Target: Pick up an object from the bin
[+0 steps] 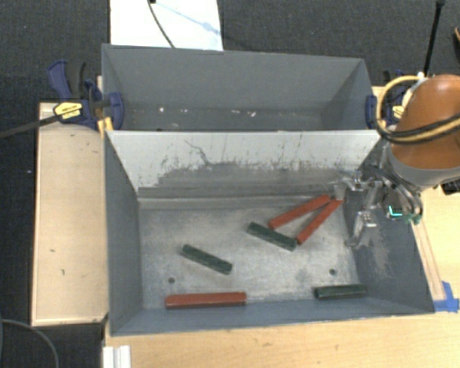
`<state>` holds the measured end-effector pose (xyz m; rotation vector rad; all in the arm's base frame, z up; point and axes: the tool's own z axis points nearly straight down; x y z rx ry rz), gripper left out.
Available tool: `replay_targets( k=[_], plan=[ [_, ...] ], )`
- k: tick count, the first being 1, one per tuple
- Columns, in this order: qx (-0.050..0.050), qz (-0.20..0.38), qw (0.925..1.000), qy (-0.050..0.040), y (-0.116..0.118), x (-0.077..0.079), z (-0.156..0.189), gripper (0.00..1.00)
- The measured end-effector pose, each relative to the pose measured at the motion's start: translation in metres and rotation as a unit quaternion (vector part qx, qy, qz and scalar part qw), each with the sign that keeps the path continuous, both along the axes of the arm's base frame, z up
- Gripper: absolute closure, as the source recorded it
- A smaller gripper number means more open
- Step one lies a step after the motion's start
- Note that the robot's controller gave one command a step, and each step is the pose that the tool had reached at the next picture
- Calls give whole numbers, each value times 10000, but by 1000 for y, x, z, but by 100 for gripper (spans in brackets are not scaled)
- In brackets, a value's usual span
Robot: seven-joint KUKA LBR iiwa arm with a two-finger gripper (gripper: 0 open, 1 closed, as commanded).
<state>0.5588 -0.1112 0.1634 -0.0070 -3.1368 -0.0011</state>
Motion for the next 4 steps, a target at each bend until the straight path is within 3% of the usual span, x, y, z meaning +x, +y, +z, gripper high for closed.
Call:
replay_targets(
  k=[1,2,3,4],
  plan=[
    [10,1666,9860,-28,61,25,-94,0],
    [-7,2648,9643,-61,51,23,-62,0],
    [0,4263,9046,-59,56,33,-61,0],
    [13,4772,8788,-26,26,34,-93,0]
  ],
)
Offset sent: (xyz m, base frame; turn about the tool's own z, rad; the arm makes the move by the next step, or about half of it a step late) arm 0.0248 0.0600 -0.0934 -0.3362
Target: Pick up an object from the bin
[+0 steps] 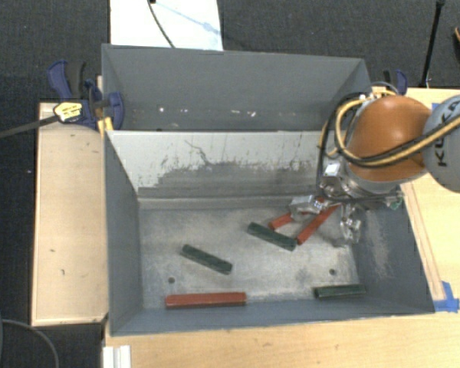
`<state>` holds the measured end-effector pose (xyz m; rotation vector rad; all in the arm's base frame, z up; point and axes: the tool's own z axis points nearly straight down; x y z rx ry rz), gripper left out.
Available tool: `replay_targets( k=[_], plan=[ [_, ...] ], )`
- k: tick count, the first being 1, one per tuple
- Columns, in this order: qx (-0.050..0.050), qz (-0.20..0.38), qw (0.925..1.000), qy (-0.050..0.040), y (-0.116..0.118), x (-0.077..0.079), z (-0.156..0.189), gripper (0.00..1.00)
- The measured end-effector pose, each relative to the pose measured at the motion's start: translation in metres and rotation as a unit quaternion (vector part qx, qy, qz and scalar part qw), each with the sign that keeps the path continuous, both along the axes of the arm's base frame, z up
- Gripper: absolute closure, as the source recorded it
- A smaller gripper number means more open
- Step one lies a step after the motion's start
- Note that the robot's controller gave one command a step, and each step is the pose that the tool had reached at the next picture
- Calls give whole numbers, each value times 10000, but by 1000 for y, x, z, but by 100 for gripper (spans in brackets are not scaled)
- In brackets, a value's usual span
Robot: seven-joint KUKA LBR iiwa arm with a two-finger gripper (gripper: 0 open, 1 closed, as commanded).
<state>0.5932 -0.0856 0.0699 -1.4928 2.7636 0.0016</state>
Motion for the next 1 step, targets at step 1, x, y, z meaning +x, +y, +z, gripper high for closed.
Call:
replay_targets(
  k=[1],
  plan=[
    [5,-23,10000,-7,1,1,1,0]
  ],
)
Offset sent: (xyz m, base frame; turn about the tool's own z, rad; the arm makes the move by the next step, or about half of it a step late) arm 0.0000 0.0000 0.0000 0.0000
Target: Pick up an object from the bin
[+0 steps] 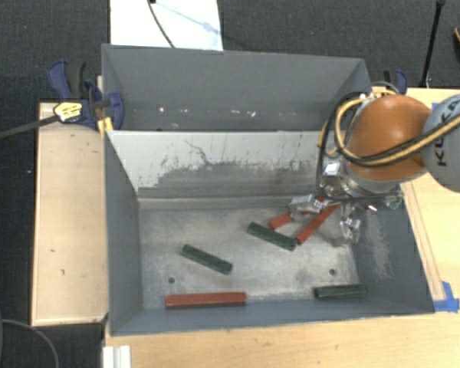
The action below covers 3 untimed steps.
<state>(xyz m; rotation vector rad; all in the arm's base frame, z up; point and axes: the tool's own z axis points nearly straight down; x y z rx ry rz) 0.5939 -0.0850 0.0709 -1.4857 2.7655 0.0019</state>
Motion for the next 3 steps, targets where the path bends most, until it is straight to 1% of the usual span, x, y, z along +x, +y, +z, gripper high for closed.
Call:
replay_targets(
  k=[1,2,3],
  plan=[
    [-2,-10,10000,3,0,0,0,100],
    [-4,-32,10000,-21,0,1,16,100],
    [-10,-67,10000,-39,0,3,79,100]
  ],
)
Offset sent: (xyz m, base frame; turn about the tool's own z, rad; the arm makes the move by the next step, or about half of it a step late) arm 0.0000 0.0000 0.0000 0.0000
